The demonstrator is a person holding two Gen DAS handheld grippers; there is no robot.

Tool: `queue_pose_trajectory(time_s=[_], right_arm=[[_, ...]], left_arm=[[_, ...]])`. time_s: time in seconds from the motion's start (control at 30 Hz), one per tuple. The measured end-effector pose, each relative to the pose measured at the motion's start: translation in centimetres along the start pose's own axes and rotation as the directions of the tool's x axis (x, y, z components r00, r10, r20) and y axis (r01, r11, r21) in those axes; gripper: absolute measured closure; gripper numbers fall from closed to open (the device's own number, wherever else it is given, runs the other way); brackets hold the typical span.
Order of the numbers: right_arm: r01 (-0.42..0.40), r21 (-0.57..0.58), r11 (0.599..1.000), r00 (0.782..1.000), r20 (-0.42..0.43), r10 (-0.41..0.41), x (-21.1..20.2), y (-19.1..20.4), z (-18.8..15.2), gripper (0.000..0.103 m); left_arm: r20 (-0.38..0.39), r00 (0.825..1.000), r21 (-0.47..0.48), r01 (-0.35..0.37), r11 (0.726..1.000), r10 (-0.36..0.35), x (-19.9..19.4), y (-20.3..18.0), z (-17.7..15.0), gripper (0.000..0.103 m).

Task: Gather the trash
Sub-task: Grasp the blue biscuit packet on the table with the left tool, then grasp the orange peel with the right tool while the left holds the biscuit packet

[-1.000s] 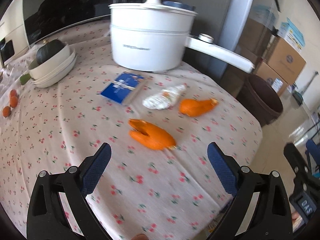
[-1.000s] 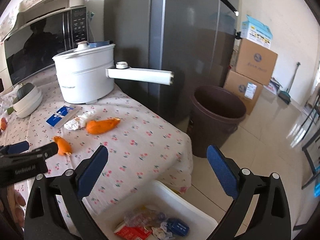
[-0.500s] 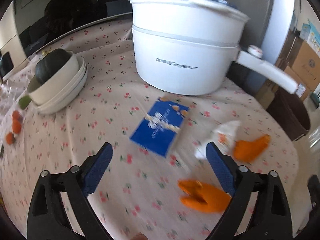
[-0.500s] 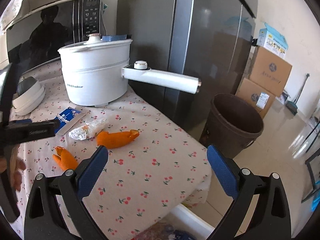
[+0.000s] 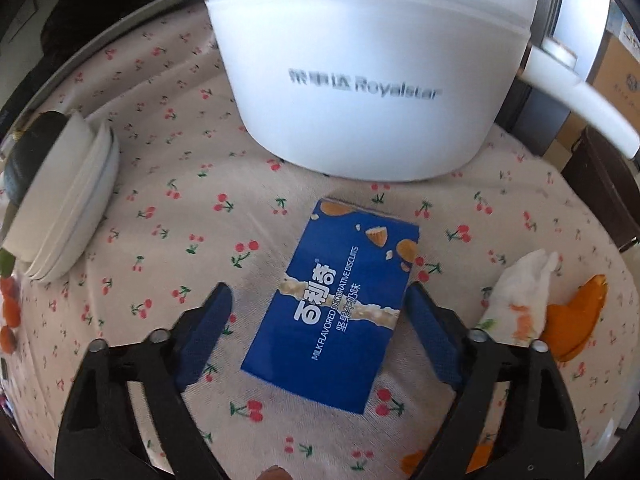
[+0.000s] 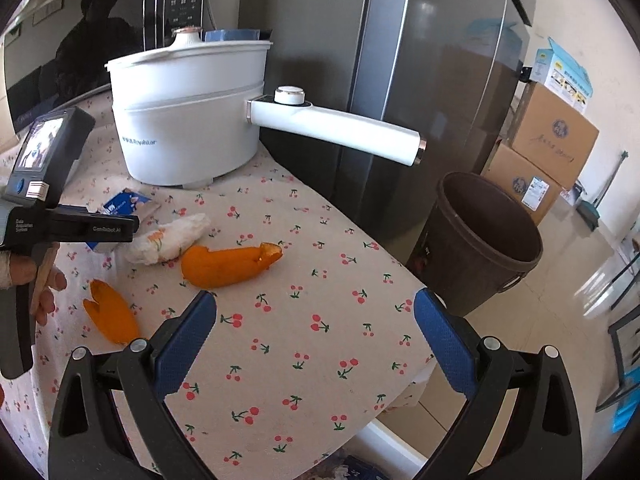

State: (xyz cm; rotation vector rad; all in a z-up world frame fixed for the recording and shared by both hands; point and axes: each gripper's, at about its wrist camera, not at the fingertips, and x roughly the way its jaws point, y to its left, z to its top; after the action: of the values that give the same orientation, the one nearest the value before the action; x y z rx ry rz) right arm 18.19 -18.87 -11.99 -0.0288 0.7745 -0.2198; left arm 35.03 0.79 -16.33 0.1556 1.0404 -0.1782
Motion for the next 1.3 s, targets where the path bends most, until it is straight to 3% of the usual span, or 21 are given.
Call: queue_pose_trajectory(time_s=[0.1,0.3,0.4,0.5,0.63,0.77,0.87,1.07,1.13,1.17,1.23,1.3], right_arm=[[-0.015,-0.017,1.000,1.000,-0.006,0.014,0.0,0.5,-0.1,0.007],[-0.132,-0.084,0.988,0.991,0.004,0.133,-0.9,2.6,-0.2,0.007],[-0.232,-0.176,0.957,0.972,-0.023,0.232,-1.4,5.1,-0.2,0.007],[-0.313,-0.255,0.915,0.950,-0.077,0.303,-1.2,7.5,-0.3,0.007],[-0.390,-0.334,0.858,0.921,-0.163,0.355,0.1,11.0,-0.6,0.007],[-0.440,-0.306,0.844,0.896,-0.208,0.391,2.0,12.6,-0.6,0.007],[-0.446,-0.317,0.837,0.893,-0.218,0.394,2.6,13.3,-0.7,0.008],[-0.463,-0.324,0.825,0.883,-0.251,0.397,3.6,14.7,-0.8,0.032],[-0.465,-0.324,0.824,0.880,-0.267,0.392,3.9,14.9,-0.9,0.050],[-0.483,-0.313,0.818,0.871,-0.267,0.412,3.8,14.9,-0.9,0.054],[-0.503,-0.313,0.805,0.860,-0.276,0.430,3.6,15.1,-0.9,0.078],[-0.500,-0.327,0.802,0.862,-0.278,0.424,3.3,15.4,-1.1,0.081]], left_arm=[[0.011,1.000,-0.025,0.018,1.000,-0.017,-0.4,0.7,-0.2,0.047],[0.023,0.999,-0.150,0.050,0.987,-0.047,-3.0,3.5,-2.6,0.050],[0.037,0.999,-0.222,0.047,0.974,-0.040,-5.6,5.4,-4.5,0.050],[0.068,0.996,-0.323,0.080,0.943,-0.062,-9.2,7.1,-6.2,0.050],[0.162,0.983,-0.446,0.155,0.882,-0.091,-15.6,9.4,-8.3,0.050],[0.242,0.966,-0.504,0.208,0.838,-0.094,-20.7,9.3,-10.8,0.050],[0.285,0.955,-0.521,0.229,0.822,-0.086,-22.1,8.6,-13.1,0.050],[0.256,0.961,-0.528,0.226,0.819,-0.101,-20.5,8.8,-13.9,0.050],[0.251,0.965,-0.518,0.196,0.833,-0.071,-20.5,8.7,-13.8,0.050],[0.249,0.966,-0.515,0.188,0.837,-0.063,-20.5,8.6,-14.0,0.050],[0.243,0.968,-0.507,0.179,0.843,-0.059,-20.2,8.5,-14.0,0.050],[0.232,0.971,-0.509,0.169,0.844,-0.054,-19.8,8.6,-14.1,0.050]])
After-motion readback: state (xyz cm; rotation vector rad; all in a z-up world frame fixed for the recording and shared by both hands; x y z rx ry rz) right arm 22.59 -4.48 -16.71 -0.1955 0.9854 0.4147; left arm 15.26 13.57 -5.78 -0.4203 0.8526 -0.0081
